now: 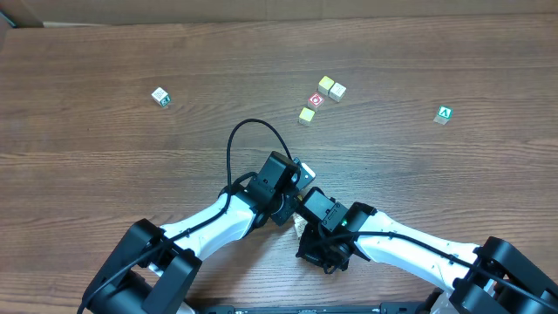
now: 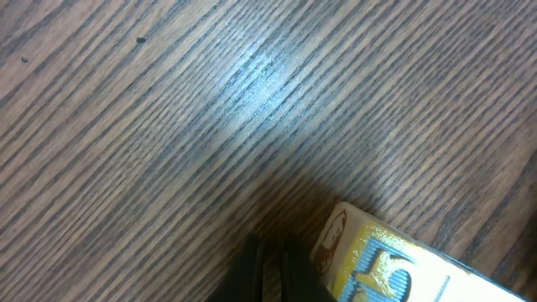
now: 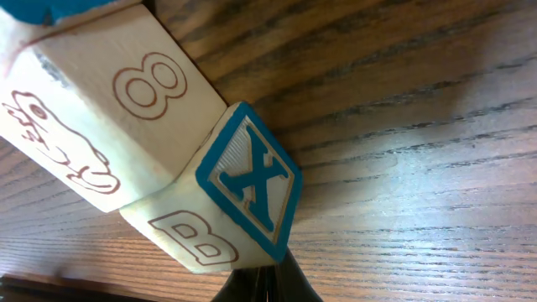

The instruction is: Flip 4 blocks

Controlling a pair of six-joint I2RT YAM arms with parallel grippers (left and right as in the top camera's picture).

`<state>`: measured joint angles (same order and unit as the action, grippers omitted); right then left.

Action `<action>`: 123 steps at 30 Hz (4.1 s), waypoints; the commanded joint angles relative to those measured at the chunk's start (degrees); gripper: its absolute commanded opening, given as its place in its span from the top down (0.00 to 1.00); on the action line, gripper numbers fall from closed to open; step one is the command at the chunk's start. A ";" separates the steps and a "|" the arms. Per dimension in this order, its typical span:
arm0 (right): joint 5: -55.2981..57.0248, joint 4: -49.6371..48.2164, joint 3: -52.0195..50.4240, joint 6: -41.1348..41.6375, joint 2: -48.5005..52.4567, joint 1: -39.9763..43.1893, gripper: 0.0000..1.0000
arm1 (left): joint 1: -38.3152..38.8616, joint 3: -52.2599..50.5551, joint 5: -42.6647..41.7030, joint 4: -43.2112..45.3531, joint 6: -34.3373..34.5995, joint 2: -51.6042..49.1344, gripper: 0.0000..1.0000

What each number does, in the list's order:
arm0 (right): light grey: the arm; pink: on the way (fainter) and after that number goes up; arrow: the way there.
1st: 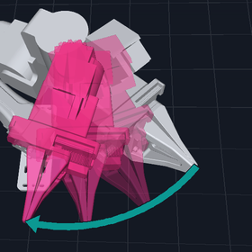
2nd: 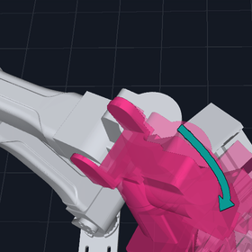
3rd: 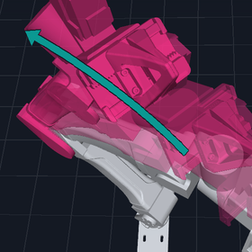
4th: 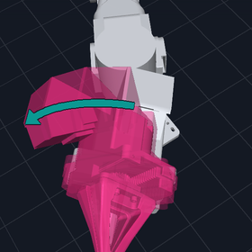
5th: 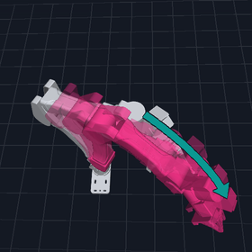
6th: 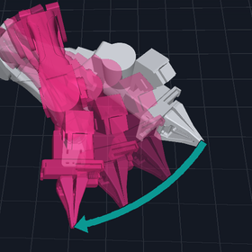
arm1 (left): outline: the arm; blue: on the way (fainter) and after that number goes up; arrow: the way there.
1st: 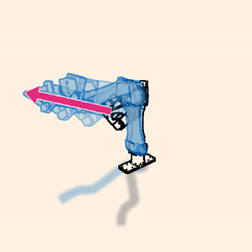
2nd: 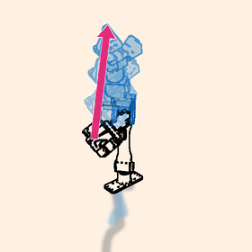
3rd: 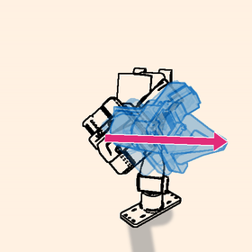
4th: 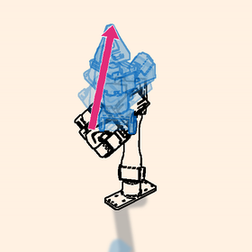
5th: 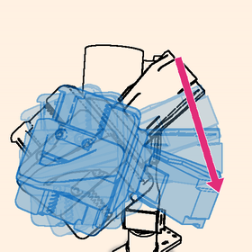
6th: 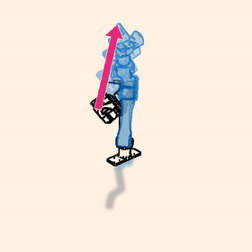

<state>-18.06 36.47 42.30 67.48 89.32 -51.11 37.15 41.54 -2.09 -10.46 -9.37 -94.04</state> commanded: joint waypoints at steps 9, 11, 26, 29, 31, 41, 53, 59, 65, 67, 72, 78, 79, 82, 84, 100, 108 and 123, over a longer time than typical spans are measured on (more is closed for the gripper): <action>-0.09 -0.44 0.04 0.31 0.17 -0.31 0.96 | 0.37 -1.36 0.85 0.90 0.63 -1.55 0.96; -0.11 -0.44 0.04 0.31 0.17 -0.31 0.96 | 0.39 -1.36 1.07 0.90 0.66 -1.55 0.96; -0.52 -0.44 0.04 0.28 0.17 -0.33 0.96 | 0.37 -1.36 1.05 1.51 1.07 -1.55 0.96; -0.52 -0.44 0.04 0.26 0.17 -0.33 0.96 | 0.39 -1.36 1.05 1.49 1.09 -1.55 0.96; -0.55 -0.44 0.04 0.28 0.17 -0.33 0.96 | 0.37 -1.36 1.05 1.51 1.25 -1.55 0.96; -0.52 -0.74 0.04 0.31 0.17 -1.31 0.96 | 0.37 -1.36 1.07 1.51 1.25 -1.55 0.96; -0.46 -1.18 0.04 0.48 0.17 -1.38 0.96 | 0.37 -1.36 1.27 1.95 1.22 -1.55 0.95; -0.46 -1.25 0.04 0.48 0.17 -1.38 0.96 | 0.39 -1.36 1.20 2.32 1.25 -1.55 0.96; -0.42 -1.33 0.04 0.46 0.17 -1.38 0.96 | 0.39 -1.36 1.01 2.34 1.29 -1.55 0.96; -0.04 -1.31 0.04 0.39 0.17 -1.38 0.96 | 0.39 -1.36 1.03 2.34 1.29 -1.55 0.96; -0.04 -1.25 0.17 -0.20 0.17 -1.38 0.96 | -0.42 -1.36 1.22 2.19 3.43 -1.55 0.96; 2.03 4.09 2.84 -2.25 0.04 -1.38 0.96 | -5.92 -1.36 1.03 1.27 8.63 -1.53 0.96; 2.71 4.94 3.43 -3.08 0.02 -1.38 0.96 | -6.69 -1.36 1.01 1.11 9.38 -1.53 0.96; 5.77 8.00 4.94 -3.74 -0.04 -1.38 0.96 | -9.01 -1.36 1.05 0.37 11.65 -1.53 0.96; 7.89 9.03 5.55 -5.25 -0.11 -1.38 0.96 | -10.54 -1.36 1.05 -0.17 13.44 -1.53 0.96; 16.72 6.97 5.62 -14.21 -0.26 -1.33 0.96 | -13.77 -1.36 1.01 -5.64 15.87 -1.53 0.96; 14.60 5.35 5.62 -15.37 -0.26 -1.33 0.96 | -13.77 -1.36 1.01 -5.81 15.87 -1.53 0.96; 15.30 5.27 5.62 -12.22 -0.26 -1.20 0.96 | -13.77 -1.36 1.03 -5.77 15.85 -1.53 0.96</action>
<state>-4.05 41.67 46.83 53.52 89.32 -52.23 23.90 42.15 -2.09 -14.06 5.69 -93.97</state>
